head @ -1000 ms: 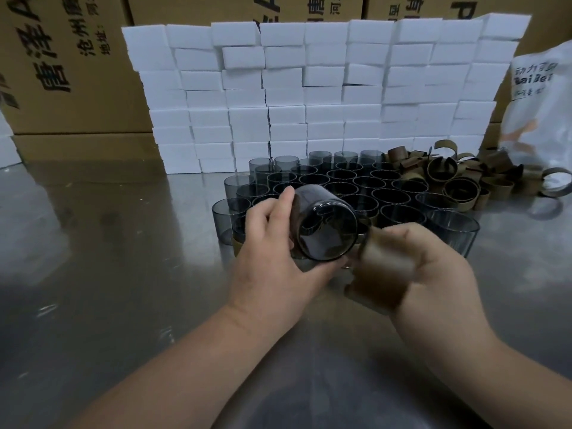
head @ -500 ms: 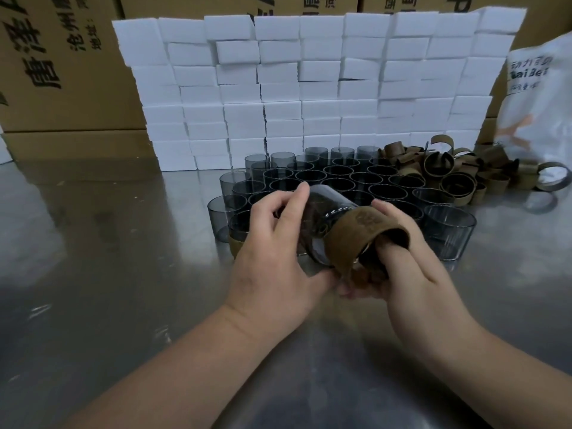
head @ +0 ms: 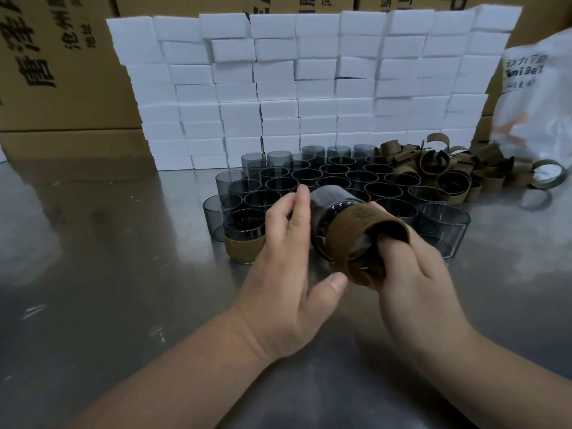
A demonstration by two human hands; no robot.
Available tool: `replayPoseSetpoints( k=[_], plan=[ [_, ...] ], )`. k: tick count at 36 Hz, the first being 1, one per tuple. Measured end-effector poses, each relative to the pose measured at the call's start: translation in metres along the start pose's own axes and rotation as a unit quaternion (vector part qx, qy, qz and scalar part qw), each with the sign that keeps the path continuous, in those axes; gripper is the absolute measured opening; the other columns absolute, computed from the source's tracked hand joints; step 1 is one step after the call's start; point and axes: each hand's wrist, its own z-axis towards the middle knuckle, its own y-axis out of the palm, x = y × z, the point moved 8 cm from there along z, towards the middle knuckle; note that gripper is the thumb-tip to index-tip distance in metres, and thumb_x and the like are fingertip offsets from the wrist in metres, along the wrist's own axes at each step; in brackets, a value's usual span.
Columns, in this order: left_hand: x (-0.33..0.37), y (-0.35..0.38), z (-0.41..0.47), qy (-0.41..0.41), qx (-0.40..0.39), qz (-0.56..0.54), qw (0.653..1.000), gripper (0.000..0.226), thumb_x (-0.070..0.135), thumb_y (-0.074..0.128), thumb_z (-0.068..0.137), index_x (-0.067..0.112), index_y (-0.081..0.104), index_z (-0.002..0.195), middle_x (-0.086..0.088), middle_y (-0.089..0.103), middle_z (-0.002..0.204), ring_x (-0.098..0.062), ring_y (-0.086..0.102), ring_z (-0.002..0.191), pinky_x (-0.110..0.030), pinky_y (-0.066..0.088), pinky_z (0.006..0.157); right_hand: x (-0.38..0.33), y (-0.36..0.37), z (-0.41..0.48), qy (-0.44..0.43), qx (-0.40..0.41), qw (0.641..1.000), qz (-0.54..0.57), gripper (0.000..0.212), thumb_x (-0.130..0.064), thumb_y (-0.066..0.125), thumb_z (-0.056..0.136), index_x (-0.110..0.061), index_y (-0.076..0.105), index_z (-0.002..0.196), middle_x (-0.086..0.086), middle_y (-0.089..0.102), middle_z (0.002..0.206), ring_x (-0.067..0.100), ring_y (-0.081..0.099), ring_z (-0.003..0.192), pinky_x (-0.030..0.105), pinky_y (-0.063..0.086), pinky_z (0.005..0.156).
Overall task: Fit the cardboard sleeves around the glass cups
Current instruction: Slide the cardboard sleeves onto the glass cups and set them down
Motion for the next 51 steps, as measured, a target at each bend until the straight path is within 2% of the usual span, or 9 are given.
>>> replayPoseSetpoints(
  k=[4,8,14,18,21,26,30,42,51],
  plan=[
    [0.002,0.002,-0.001,-0.004,0.009,0.014,1.000,0.093,0.086,0.009,0.071,0.024,-0.008,0.138,0.004,0.009,0.144,-0.007,0.026,0.131,-0.015,0.026,0.105,-0.003,0.005,-0.004,-0.019,0.000,0.999,-0.041,0.060,-0.031,0.032,0.078,-0.021,0.048,0.135,-0.015,0.064,0.114,-0.006,0.055,0.107,0.024,0.047,0.095],
    [0.002,0.002,-0.002,-0.043,0.033,0.041,0.998,0.079,0.067,0.021,0.077,0.024,-0.005,0.138,0.006,0.013,0.142,-0.005,0.023,0.129,-0.002,0.015,0.097,-0.005,0.005,-0.003,-0.024,0.001,0.998,-0.053,0.059,-0.031,0.031,0.079,-0.018,0.048,0.135,-0.014,0.064,0.113,-0.006,0.054,0.108,0.027,0.044,0.098],
    [0.006,-0.003,0.000,-0.028,0.067,0.062,0.995,0.063,0.044,0.022,0.087,0.014,0.014,0.142,-0.010,0.032,0.146,-0.008,0.028,0.128,-0.007,0.020,0.100,0.000,0.014,-0.006,0.019,-0.040,0.999,0.021,0.042,-0.008,0.034,0.095,-0.010,0.046,0.135,-0.007,0.070,0.100,-0.004,0.064,0.093,0.010,0.050,0.070],
    [0.004,-0.010,0.001,-0.022,0.093,0.054,0.994,0.061,0.037,0.025,0.089,0.004,0.032,0.139,-0.013,0.041,0.142,-0.008,0.031,0.127,-0.003,0.020,0.101,-0.001,0.016,-0.003,0.014,-0.053,0.998,0.013,0.047,-0.026,0.042,0.082,-0.024,0.055,0.127,-0.013,0.069,0.100,0.003,0.064,0.096,0.028,0.054,0.082],
    [0.002,-0.016,0.001,-0.014,0.103,0.051,0.993,0.058,0.034,0.027,0.090,0.002,0.035,0.137,-0.016,0.045,0.138,-0.011,0.034,0.126,-0.007,0.024,0.101,-0.008,0.017,-0.004,-0.017,-0.070,0.997,-0.012,0.035,-0.026,0.045,0.076,-0.044,0.066,0.097,-0.013,0.070,0.091,0.010,0.066,0.087,0.035,0.054,0.082],
    [-0.001,-0.016,0.003,-0.010,0.082,0.028,0.996,0.056,0.033,0.027,0.090,0.002,0.032,0.137,-0.018,0.046,0.137,-0.012,0.036,0.126,-0.016,0.029,0.104,-0.014,0.015,-0.004,-0.028,-0.074,0.997,0.002,0.029,-0.022,0.051,0.074,-0.040,0.067,0.090,0.003,0.069,0.088,0.024,0.065,0.085,0.044,0.055,0.081],
    [-0.003,-0.015,0.004,-0.004,0.072,0.023,0.997,0.056,0.033,0.028,0.091,0.003,0.032,0.138,-0.016,0.045,0.137,-0.011,0.035,0.127,-0.014,0.027,0.104,-0.014,0.013,-0.002,-0.015,-0.066,0.997,0.042,0.028,-0.015,0.053,0.071,-0.030,0.071,0.085,0.003,0.070,0.086,0.016,0.066,0.076,0.037,0.055,0.076],
    [-0.005,-0.020,0.004,-0.012,0.077,0.023,0.997,0.056,0.035,0.029,0.090,0.004,0.039,0.136,-0.008,0.052,0.130,-0.008,0.044,0.119,-0.009,0.032,0.099,-0.013,0.007,-0.001,0.003,-0.041,0.996,0.082,0.044,0.013,0.053,0.081,-0.005,0.059,0.121,-0.002,0.070,0.072,0.011,0.064,0.067,0.029,0.056,0.071],
    [-0.004,-0.025,0.004,-0.016,0.105,0.055,0.993,0.053,0.032,0.031,0.090,0.001,0.048,0.130,-0.007,0.059,0.119,-0.009,0.046,0.113,-0.002,0.030,0.094,-0.020,0.008,-0.001,-0.001,-0.040,0.995,0.096,0.039,0.016,0.054,0.080,-0.020,0.065,0.088,-0.005,0.069,0.067,0.008,0.063,0.062,0.021,0.054,0.065]
  ],
)
